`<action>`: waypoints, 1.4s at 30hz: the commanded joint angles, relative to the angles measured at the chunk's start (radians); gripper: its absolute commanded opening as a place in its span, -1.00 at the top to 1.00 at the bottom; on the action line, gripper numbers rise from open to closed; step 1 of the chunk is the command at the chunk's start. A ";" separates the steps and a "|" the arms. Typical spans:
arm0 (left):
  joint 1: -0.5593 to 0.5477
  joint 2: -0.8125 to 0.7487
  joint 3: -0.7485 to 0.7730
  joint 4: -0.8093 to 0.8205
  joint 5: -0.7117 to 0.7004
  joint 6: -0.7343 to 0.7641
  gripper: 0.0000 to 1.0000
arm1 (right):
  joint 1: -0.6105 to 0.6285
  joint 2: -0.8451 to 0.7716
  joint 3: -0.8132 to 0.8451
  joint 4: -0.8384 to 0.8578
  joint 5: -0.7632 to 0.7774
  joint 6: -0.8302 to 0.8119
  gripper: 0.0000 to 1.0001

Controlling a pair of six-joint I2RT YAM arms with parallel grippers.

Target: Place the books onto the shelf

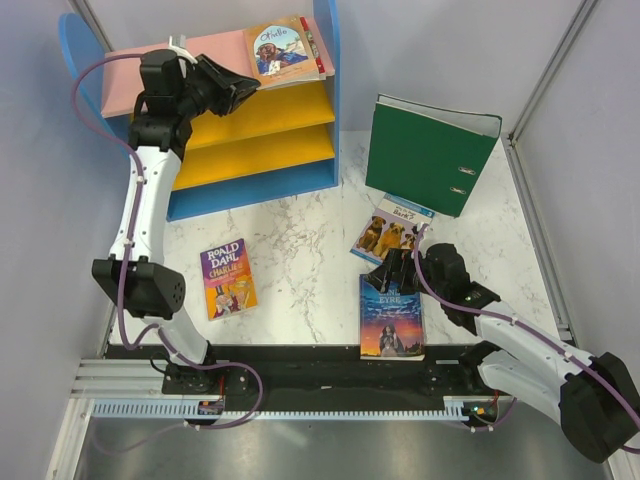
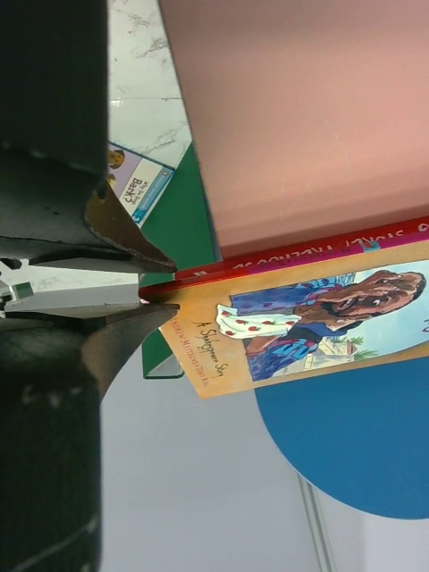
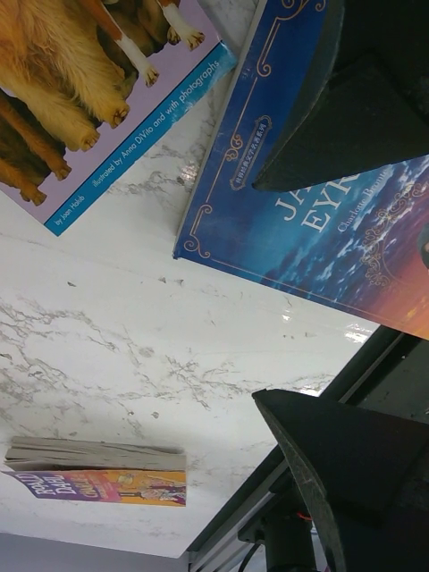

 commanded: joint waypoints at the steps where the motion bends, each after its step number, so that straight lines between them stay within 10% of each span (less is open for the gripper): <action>1: -0.007 0.037 0.059 0.053 -0.008 -0.040 0.49 | 0.002 0.003 0.001 0.023 0.010 -0.015 -0.96; 25: -0.035 0.083 0.113 0.073 0.010 -0.048 0.47 | 0.002 0.012 0.001 0.026 0.007 -0.015 -0.96; 33: -0.034 0.034 0.059 0.061 0.042 -0.023 -0.23 | 0.002 0.009 0.000 0.027 0.009 -0.015 -0.96; 42: -0.034 0.004 0.011 -0.019 0.062 0.021 -0.31 | 0.002 -0.007 -0.002 0.024 0.010 -0.014 -0.96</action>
